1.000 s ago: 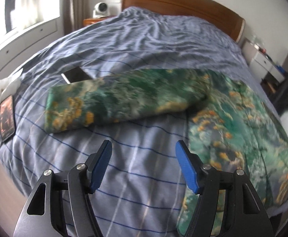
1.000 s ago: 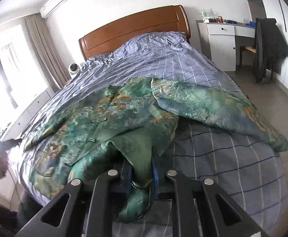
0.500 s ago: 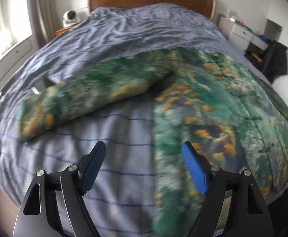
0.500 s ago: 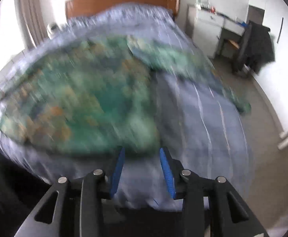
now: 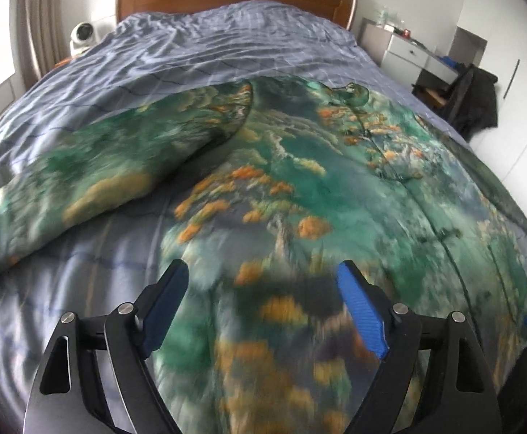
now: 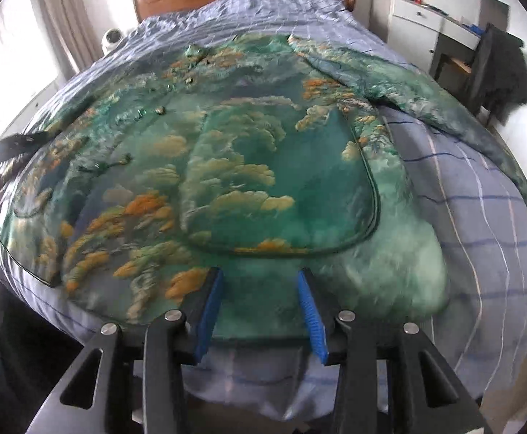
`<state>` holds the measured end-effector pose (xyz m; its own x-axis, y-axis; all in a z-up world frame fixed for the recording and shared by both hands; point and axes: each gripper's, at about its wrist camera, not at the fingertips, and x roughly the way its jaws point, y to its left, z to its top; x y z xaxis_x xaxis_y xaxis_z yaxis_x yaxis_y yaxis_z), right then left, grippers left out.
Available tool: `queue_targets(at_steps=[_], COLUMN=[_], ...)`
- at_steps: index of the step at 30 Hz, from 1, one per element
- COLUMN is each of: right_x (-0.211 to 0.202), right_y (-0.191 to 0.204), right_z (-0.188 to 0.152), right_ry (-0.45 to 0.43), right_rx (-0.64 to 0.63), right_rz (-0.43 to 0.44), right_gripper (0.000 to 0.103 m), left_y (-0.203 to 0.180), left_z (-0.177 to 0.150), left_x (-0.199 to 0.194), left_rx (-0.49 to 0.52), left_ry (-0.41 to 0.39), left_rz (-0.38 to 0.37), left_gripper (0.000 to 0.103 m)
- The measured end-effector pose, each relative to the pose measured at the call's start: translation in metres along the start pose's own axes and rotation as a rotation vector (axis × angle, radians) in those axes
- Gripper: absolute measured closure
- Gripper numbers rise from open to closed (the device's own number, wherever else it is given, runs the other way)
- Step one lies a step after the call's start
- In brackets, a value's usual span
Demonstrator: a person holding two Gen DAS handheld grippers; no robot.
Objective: Fold large clothes
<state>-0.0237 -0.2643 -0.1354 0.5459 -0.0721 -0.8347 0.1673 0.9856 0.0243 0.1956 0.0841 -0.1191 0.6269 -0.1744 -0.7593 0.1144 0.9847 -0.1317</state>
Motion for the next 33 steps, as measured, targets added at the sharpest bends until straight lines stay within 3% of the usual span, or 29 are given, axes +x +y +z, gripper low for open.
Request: queue_targets(at_steps=[3,6,8,14,24,33], right_x=[-0.018,-0.032,-0.037,-0.032,-0.037,-0.03], right_y=[0.008,0.022,0.036,0.064,0.101,0.131], right_z=[0.003,0.014,0.026,0.045,0.058,0.066], right_ry=[-0.036,-0.077,-0.103,-0.118,-0.165,-0.142], right_rx=[0.028,-0.017,-0.056,-0.086,-0.165,-0.221], right_rz=[-0.011,-0.035,-0.05,-0.056,-0.099,-0.11], right_gripper=[0.06,0.059,0.058,0.058,0.058,0.058], left_y=[0.0,0.0,-0.002,-0.003,-0.003,-0.003], left_z=[0.014,0.014,0.01,0.005,0.002,0.002], left_x=[0.03,0.065,0.076,0.069,0.068,0.068], left_rx=[0.003,0.027,0.041,0.041,0.044,0.044], left_ry=[0.011,0.076,0.098,0.056,0.059,0.059], left_rz=[-0.007,0.056,0.068,0.064,0.067,0.067], left_gripper=[0.015,0.0,0.0,0.0,0.0,0.0])
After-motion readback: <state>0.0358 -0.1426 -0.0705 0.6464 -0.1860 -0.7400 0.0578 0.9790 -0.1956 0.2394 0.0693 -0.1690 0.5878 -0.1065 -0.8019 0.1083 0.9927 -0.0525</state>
